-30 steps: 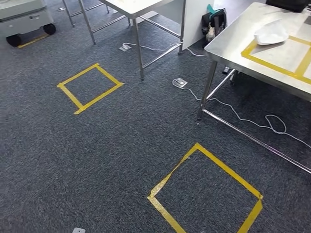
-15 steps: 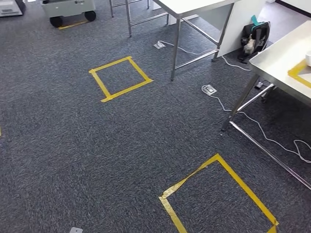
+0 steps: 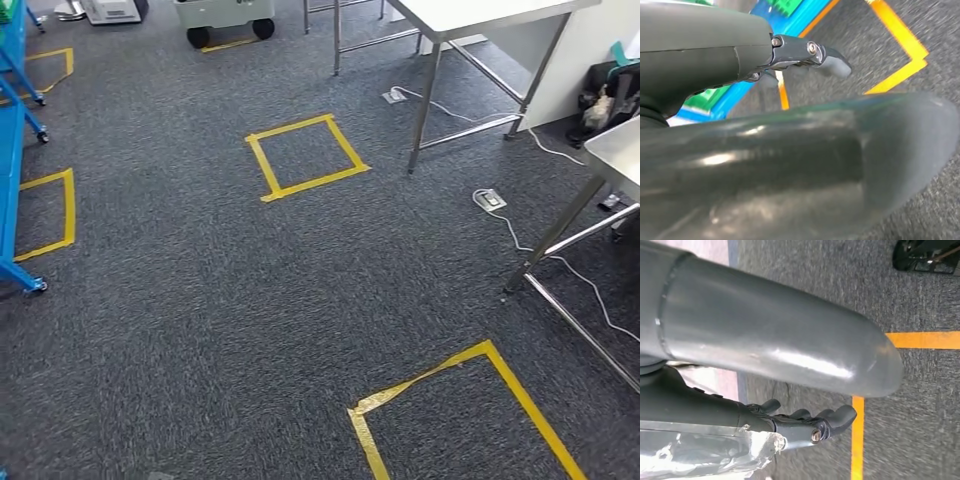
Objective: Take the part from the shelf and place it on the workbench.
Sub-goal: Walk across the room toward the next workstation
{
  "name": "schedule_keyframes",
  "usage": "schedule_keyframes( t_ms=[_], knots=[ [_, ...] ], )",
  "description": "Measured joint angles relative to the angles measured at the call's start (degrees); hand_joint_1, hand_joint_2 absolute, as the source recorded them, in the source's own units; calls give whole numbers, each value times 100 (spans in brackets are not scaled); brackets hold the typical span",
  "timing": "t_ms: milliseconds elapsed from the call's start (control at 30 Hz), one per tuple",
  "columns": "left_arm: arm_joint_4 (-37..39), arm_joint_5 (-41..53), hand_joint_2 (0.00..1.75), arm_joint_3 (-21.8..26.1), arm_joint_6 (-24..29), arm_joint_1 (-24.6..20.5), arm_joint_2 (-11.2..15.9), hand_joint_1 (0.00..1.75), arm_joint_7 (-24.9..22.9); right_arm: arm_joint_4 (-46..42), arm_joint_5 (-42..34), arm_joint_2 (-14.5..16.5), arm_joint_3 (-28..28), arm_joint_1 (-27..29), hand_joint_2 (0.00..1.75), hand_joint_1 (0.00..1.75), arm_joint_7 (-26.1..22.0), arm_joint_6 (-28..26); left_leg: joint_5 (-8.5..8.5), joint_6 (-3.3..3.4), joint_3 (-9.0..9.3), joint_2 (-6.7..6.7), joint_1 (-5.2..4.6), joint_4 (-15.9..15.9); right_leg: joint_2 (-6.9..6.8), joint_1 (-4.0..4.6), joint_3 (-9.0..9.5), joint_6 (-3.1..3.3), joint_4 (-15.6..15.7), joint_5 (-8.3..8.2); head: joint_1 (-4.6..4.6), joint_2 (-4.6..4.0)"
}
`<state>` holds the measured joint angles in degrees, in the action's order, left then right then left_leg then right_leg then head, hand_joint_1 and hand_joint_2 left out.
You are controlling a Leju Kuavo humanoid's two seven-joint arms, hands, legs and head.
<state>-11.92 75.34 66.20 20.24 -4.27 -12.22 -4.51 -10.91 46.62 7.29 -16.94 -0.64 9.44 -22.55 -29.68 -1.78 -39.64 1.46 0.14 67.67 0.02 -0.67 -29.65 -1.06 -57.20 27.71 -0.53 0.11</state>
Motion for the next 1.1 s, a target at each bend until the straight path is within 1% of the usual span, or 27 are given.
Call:
schedule_keyframes(
  t_ms=[33,67,100,133,200,267,333,367,433,467,500,533,567,600,633,700,733,767,800,833,867,900,933,1000,1033,1067,1100],
  knots=[
    [0,0,0,0,0,-7,-5,0,0,0,0,-8,-1,8,0,0,0,1,-133,-14,-164,-44,8,348,-96,8,-2,7,0,4,2,0],
    [1,-1,0,1,0,-5,-9,0,0,0,0,-14,-1,12,0,0,0,1,-171,-23,-253,-64,17,550,-186,11,-2,11,0,9,2,0],
    [1,-2,0,2,0,2,-12,0,0,0,1,-19,-2,9,0,0,1,1,-99,-29,-233,-81,27,538,-267,13,0,9,-1,14,1,0],
    [0,-2,0,4,0,7,-13,0,-1,0,2,-21,-2,3,0,0,1,0,63,-32,-98,-119,34,307,-341,12,8,2,-1,22,0,0],
    [0,-2,0,7,0,-1,-17,0,-1,0,4,-24,-2,-7,0,0,0,-2,404,-36,350,-391,25,-476,-472,33,29,-41,-12,58,-9,0],
    [0,0,0,7,1,-38,-26,0,-1,0,6,-33,-2,-7,0,0,0,-4,491,9,615,-598,2,-969,-598,76,28,-98,-24,111,0,0],
    [-1,1,0,7,1,-43,-28,0,-1,-1,8,-40,-2,-16,0,0,0,-5,456,87,628,-500,-15,-1046,-737,87,64,-144,-11,151,20,0],
    [-1,0,0,8,1,-28,-27,0,-1,-2,10,-40,-2,-27,0,0,-1,-5,460,120,628,-428,-13,-1056,-718,75,86,-172,-26,185,28,0],
    [-1,-1,0,11,1,-8,-23,0,-3,-4,14,-40,-2,-35,0,0,-4,-6,481,201,631,-297,3,-1070,-444,46,-2,-218,-317,404,44,0],
    [-1,-1,0,12,2,-10,-24,0,-4,-4,15,-40,-2,-31,0,0,-5,-6,488,231,630,-231,10,-1072,-243,37,-163,-230,-654,599,59,0],
    [-1,-1,0,13,2,-16,-25,0,-6,-3,14,-40,-2,-20,0,0,-6,-6,491,251,628,-159,9,-1071,-108,34,-371,-229,-1087,809,72,0],
    [-1,0,0,13,2,-19,-28,0,-6,-3,13,-40,-2,-9,0,0,-5,-5,492,259,627,-74,6,-1070,-43,36,-583,-227,-1494,962,81,0],
    [-1,0,0,13,2,-18,-28,0,-7,-2,10,-40,-2,0,0,0,-4,-4,492,261,630,16,2,-1069,-18,36,-735,-220,-1749,1004,84,0],
    [-1,0,0,13,2,-13,-27,0,-7,-2,8,-40,-3,7,0,0,-2,-4,492,261,636,106,0,-1068,-7,35,-787,-211,-1775,921,87,0],
    [-1,0,0,13,2,-8,-26,0,-7,-2,8,-40,-3,8,0,0,-1,-5,493,259,645,195,1,-1066,16,29,-719,-202,-1549,726,86,0],
    [-1,0,0,13,2,-9,-27,0,-7,-1,8,-42,-3,8,0,0,1,-5,491,235,653,364,-2,-1052,244,-7,-384,-197,-715,272,88,0],
    [-1,0,0,13,2,-12,-28,0,-7,0,9,-42,-3,7,0,0,0,-5,494,210,646,444,-5,-1042,365,-26,-250,-196,-385,133,85,0],
    [-1,0,0,13,2,-11,-28,0,-6,1,9,-43,-3,4,0,0,0,-5,502,176,632,510,-5,-1040,455,-34,-166,-187,-191,66,84,0],
    [-1,0,0,13,2,-4,-27,0,-6,2,9,-43,-4,-4,0,0,0,-5,519,135,615,570,0,-1043,473,-28,-140,-170,-138,60,82,0],
    [-1,0,0,14,2,10,-26,0,-6,2,8,-43,-4,-14,0,0,0,-5,542,96,600,626,16,-1057,411,-15,-131,-139,-139,41,79,0],
    [0,0,0,14,2,25,-26,0,-6,2,8,-43,-4,-23,0,0,-1,-5,548,62,584,608,27,-1059,348,-6,-118,-101,-131,19,79,0],
    [0,-1,0,15,2,34,-26,0,-7,2,9,-43,-5,-26,0,0,-2,-5,504,33,546,498,24,-1002,281,-3,-113,-64,-119,-2,68,0],
    [-1,-1,0,15,2,32,-26,0,-7,2,10,-43,-5,-23,0,0,-3,-6,393,10,463,338,13,-842,203,-1,-115,-32,-106,-18,54,0],
    [-1,-1,0,15,2,12,-29,0,-8,2,13,-44,-7,-6,0,0,-5,-7,7,-23,136,9,-8,-152,30,15,-125,9,-97,-23,32,0],
    [0,0,0,14,2,4,-33,0,-8,2,13,-45,-8,3,0,0,-4,-7,-169,-35,-54,-47,-6,255,-62,26,-132,19,-97,-19,32,0],
    [1,-1,0,14,1,4,-36,0,-8,2,13,-47,-9,8,0,0,-3,-7,-259,-40,-184,-67,-4,549,-154,32,-135,25,-97,-16,33,0],
    [1,-1,0,14,1,11,-39,0,-8,2,13,-49,-11,7,0,0,-2,-7,-234,-40,-209,-75,-2,633,-238,36,-136,28,-97,-13,32,0]
  ],
)
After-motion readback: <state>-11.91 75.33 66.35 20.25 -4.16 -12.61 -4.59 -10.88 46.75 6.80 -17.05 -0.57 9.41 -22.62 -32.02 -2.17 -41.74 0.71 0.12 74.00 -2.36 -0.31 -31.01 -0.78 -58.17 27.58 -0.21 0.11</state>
